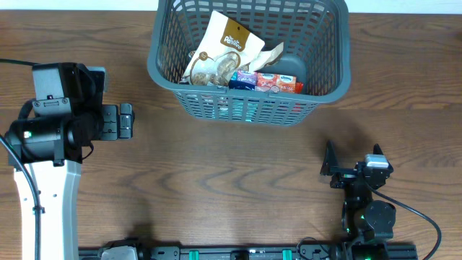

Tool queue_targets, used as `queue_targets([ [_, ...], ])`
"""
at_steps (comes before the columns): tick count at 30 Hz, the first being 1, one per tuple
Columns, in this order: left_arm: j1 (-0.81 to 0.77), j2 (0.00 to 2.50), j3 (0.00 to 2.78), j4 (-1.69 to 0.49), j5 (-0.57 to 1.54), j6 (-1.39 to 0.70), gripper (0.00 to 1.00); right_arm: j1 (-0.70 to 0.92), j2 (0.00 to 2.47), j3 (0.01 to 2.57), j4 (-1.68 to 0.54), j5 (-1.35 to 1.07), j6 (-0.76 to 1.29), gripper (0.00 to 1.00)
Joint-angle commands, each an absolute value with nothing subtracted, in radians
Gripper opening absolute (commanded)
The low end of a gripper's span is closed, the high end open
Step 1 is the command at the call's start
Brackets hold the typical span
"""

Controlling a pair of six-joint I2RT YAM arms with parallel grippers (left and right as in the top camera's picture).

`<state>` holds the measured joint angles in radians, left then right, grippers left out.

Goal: Pack container

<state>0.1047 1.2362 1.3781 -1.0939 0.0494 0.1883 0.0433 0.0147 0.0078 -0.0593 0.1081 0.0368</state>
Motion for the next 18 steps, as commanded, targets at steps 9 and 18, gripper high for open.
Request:
queue_targets([
  [9,0.105,1.237,1.379,-1.094,0.041,0.217,0.99,0.041,0.005,0.006,-0.064,0.101,0.021,0.99],
  [18,0.105,1.139,1.349,-0.855,0.214,0.264,0.99,0.041,0.005,0.006,-0.064,0.101,0.021,0.99],
])
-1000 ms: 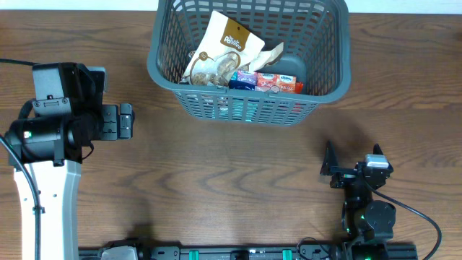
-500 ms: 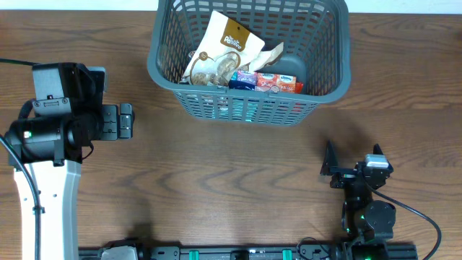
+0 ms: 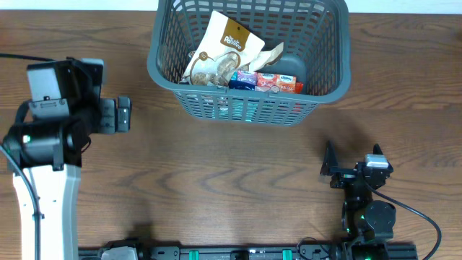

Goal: Pack container

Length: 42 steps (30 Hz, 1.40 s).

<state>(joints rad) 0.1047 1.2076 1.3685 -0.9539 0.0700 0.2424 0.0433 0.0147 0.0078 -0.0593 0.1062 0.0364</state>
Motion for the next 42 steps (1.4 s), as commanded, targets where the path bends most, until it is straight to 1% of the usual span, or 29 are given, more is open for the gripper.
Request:
queue_targets([
  [1,0.103,1.119,1.334,-0.797,0.240,0.264,0.98,0.041,0.005,0.006,-0.064,0.101,0.021,0.99],
  [9,0.071,0.962,1.123,-0.323,0.250,0.265,0.99,0.041,0.005,0.006,-0.064,0.101,0.021,0.99],
  [14,0.071,0.857,0.933,-0.079,0.233,0.265,0.99,0.041,0.005,0.006,-0.064,0.101,0.021,0.99],
  [18,0.071,0.768,0.779,0.069,0.216,0.265,0.99,0.041,0.005,0.006,-0.064,0.101,0.021,0.99],
  [22,0.071,0.689,0.667,0.122,0.216,0.265,0.99,0.041,0.005,0.006,-0.064,0.101,0.021,0.99],
  [38,0.070,0.393,0.365,0.146,0.212,0.268,0.99,0.041,0.005,0.006,-0.064,0.101,0.021,0.99],
  [42,0.070,0.324,0.291,0.149,0.167,0.228,0.99,0.041,0.005,0.006,-0.064,0.101,0.021,0.99],
])
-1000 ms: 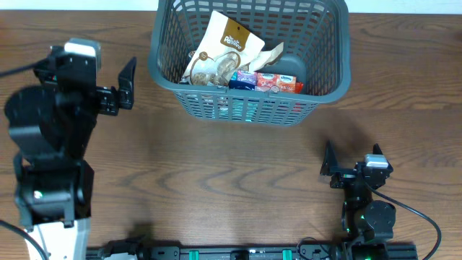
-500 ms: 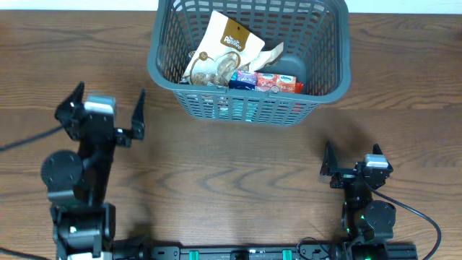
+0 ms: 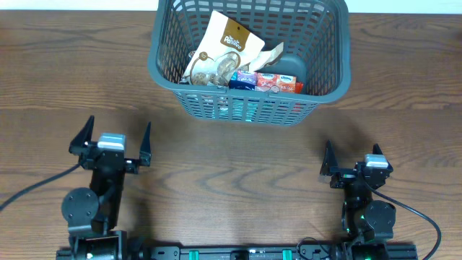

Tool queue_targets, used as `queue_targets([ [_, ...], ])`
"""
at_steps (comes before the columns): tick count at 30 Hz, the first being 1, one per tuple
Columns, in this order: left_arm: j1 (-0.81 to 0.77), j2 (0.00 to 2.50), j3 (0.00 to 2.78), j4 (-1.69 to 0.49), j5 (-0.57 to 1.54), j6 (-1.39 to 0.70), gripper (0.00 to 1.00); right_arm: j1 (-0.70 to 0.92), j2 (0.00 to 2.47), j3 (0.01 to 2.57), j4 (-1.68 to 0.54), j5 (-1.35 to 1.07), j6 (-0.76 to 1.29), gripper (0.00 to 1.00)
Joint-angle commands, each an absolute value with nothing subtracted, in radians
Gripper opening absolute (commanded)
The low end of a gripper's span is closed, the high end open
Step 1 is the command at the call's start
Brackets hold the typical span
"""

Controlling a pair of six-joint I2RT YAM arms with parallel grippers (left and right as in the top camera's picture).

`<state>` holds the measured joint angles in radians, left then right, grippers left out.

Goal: Pack container

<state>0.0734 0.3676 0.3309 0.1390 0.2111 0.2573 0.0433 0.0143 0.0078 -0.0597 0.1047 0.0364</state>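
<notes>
A grey plastic basket [image 3: 317,87] stands at the back centre of the wooden table. Inside it lie a white and brown snack bag [image 3: 225,45], a red and white packet [image 3: 278,82], a small blue packet [image 3: 242,81] and other wrappers. My left gripper [image 3: 113,136] sits low at the front left, folded back over its base, fingers spread wide with nothing between them. My right gripper [image 3: 352,155] rests at the front right, also apart from the basket and holding nothing.
The table is dark wood [image 3: 231,166]. A black cable [image 3: 36,188] runs from the left arm's base to the left edge. Another cable [image 3: 422,217] loops beside the right base. A rail [image 3: 231,253] runs along the front edge.
My left arm was stretched out at the left with its gripper near the basket's left side. It now sits folded at the front left, gripper open. The right arm and basket contents are unchanged.
At first my left arm reached up along the left side, its gripper left of the basket and empty. Then it stood slightly farther left. Now it is folded at its base. The basket's contents and the right arm stayed the same throughout.
</notes>
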Motion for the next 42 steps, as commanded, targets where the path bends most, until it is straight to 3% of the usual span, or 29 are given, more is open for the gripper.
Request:
queue_targets([
  [1,0.066,0.287,0.253,0.148,0.140,0.204,0.99,0.041,0.005,0.006,-0.064,0.101,0.021,0.99],
  [17,0.030,0.101,0.004,0.131,0.057,0.021,0.99,0.041,0.005,0.006,-0.064,0.101,0.021,0.99],
  [28,0.013,0.075,0.004,-0.067,0.033,0.013,0.99,0.041,0.005,0.006,-0.064,0.101,0.021,0.99],
  [42,-0.047,0.069,0.004,-0.071,0.036,0.050,0.99,0.041,0.005,0.006,-0.064,0.101,0.021,0.99],
])
